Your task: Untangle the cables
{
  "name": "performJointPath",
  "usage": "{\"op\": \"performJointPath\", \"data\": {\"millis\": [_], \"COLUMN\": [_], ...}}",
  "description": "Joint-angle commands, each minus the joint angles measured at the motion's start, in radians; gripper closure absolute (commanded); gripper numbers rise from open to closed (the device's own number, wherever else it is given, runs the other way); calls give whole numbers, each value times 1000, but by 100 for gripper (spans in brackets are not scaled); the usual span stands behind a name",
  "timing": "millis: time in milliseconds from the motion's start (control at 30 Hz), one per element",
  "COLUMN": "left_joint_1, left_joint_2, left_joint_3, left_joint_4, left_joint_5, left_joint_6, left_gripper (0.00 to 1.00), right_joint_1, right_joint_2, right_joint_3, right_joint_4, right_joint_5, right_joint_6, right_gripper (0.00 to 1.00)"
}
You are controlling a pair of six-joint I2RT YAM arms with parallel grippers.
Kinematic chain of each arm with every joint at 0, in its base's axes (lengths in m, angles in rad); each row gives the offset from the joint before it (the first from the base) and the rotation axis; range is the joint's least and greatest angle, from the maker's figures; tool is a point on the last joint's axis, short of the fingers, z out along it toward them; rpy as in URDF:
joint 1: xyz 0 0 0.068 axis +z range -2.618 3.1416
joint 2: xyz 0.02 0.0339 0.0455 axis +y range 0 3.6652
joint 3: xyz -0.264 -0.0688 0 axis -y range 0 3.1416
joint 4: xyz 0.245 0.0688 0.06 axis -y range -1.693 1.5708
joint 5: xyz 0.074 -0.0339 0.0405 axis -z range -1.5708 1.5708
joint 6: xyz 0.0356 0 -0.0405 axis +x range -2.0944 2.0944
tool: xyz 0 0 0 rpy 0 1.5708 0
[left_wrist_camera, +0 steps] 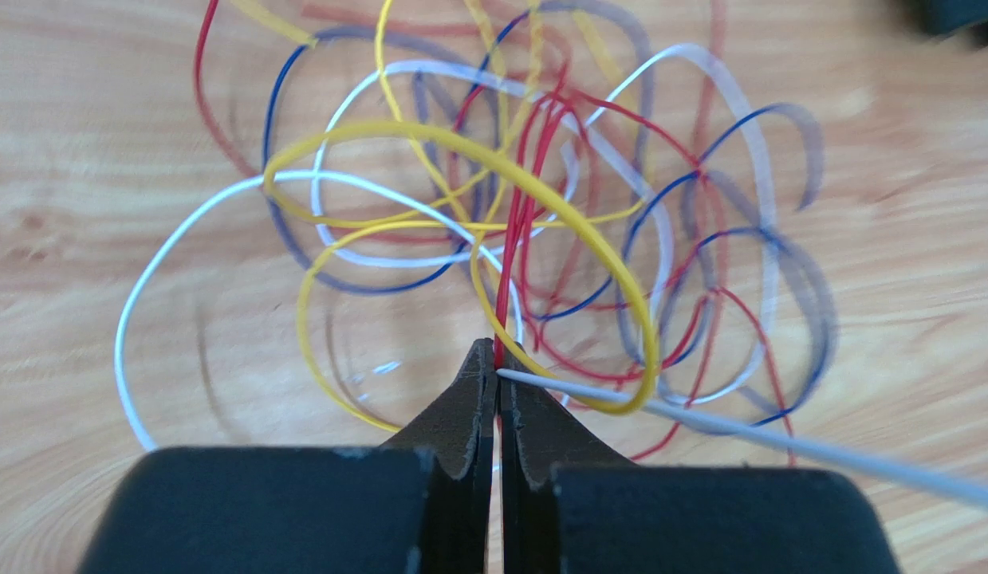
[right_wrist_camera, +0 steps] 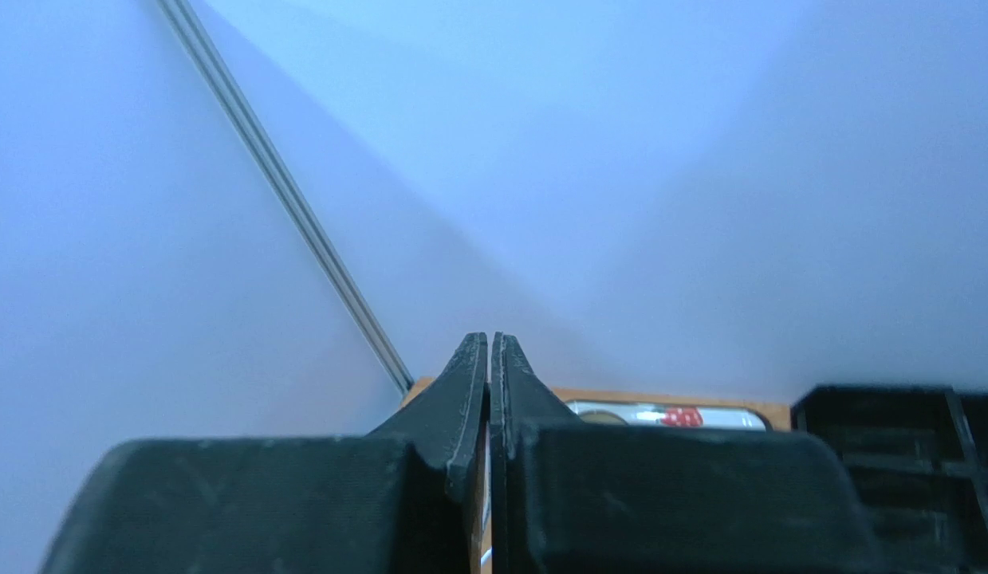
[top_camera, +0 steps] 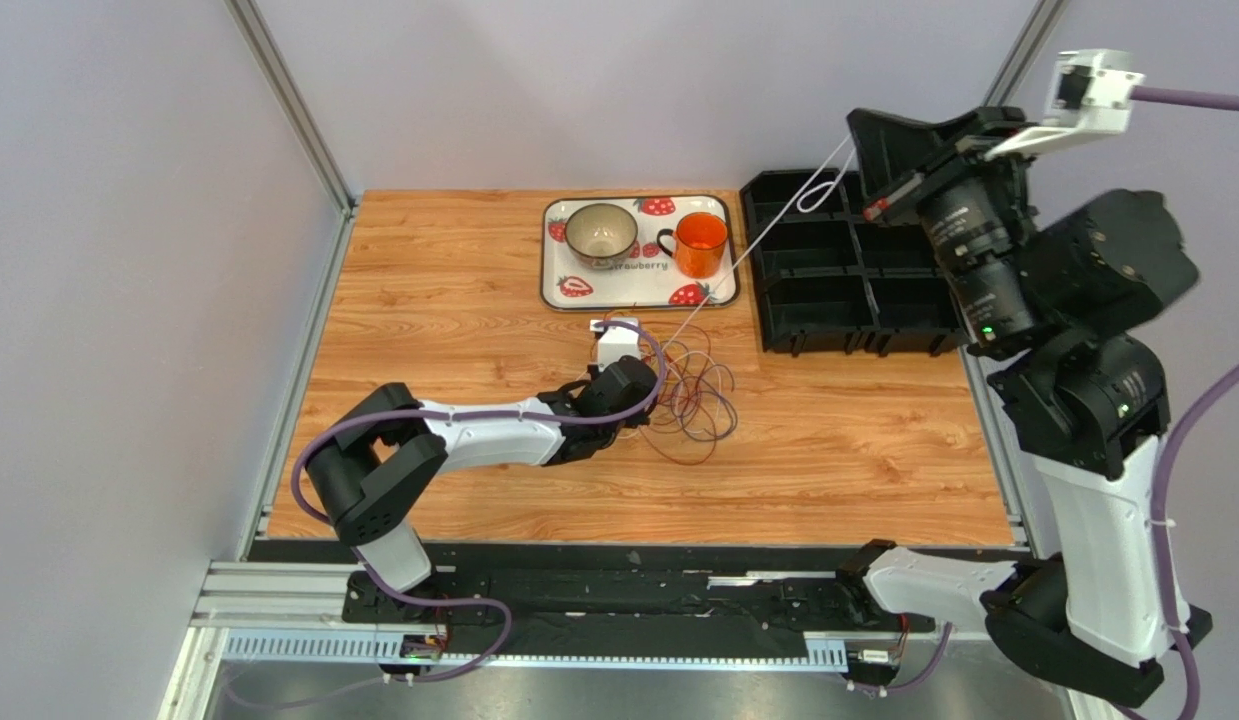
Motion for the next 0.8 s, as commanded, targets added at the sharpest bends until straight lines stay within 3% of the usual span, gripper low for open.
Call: {"op": "performJointPath", "data": {"millis": [0, 167, 267, 300, 400, 433, 567, 667, 767], "left_joint_1": [1, 1, 1, 1, 1, 1, 1, 1, 2], "left_joint_2": [17, 40, 40, 31, -18, -36, -195, -332, -458], "left_joint_3": [20, 46, 44, 40, -2, -17, -84, -103, -155], "left_joint_4": [-102, -131, -123, -111, -73, -73, -62, -204, -191], "left_joint_5": [-45, -54, -37, -34, -19, 4, 6, -112, -200], "left_joint_6": [-30, -39, -19, -13, -4, 1, 21, 48, 99], "left_gripper": [100, 99, 65, 43, 22, 20, 19, 19, 16], "right_joint_1": [-6, -5, -6, -5, -5, -5, -6, -6, -5], "right_joint_2": [-74, -116, -139, -166, -251, -265, -285, -259, -202], "right_joint_3": [-14, -74, -169, -227, -495, -607, -721, -740, -772], "right_joint_4": [431, 474, 389, 373, 348, 332, 249, 163, 114], "right_joint_5": [-86, -138, -51, -13, 112, 153, 193, 202, 131], "right_joint_6": [-120, -177, -157, -128, -70, -57, -10, 22, 74], "right_gripper": [100, 100, 100, 100, 100, 100, 100, 100, 100]}}
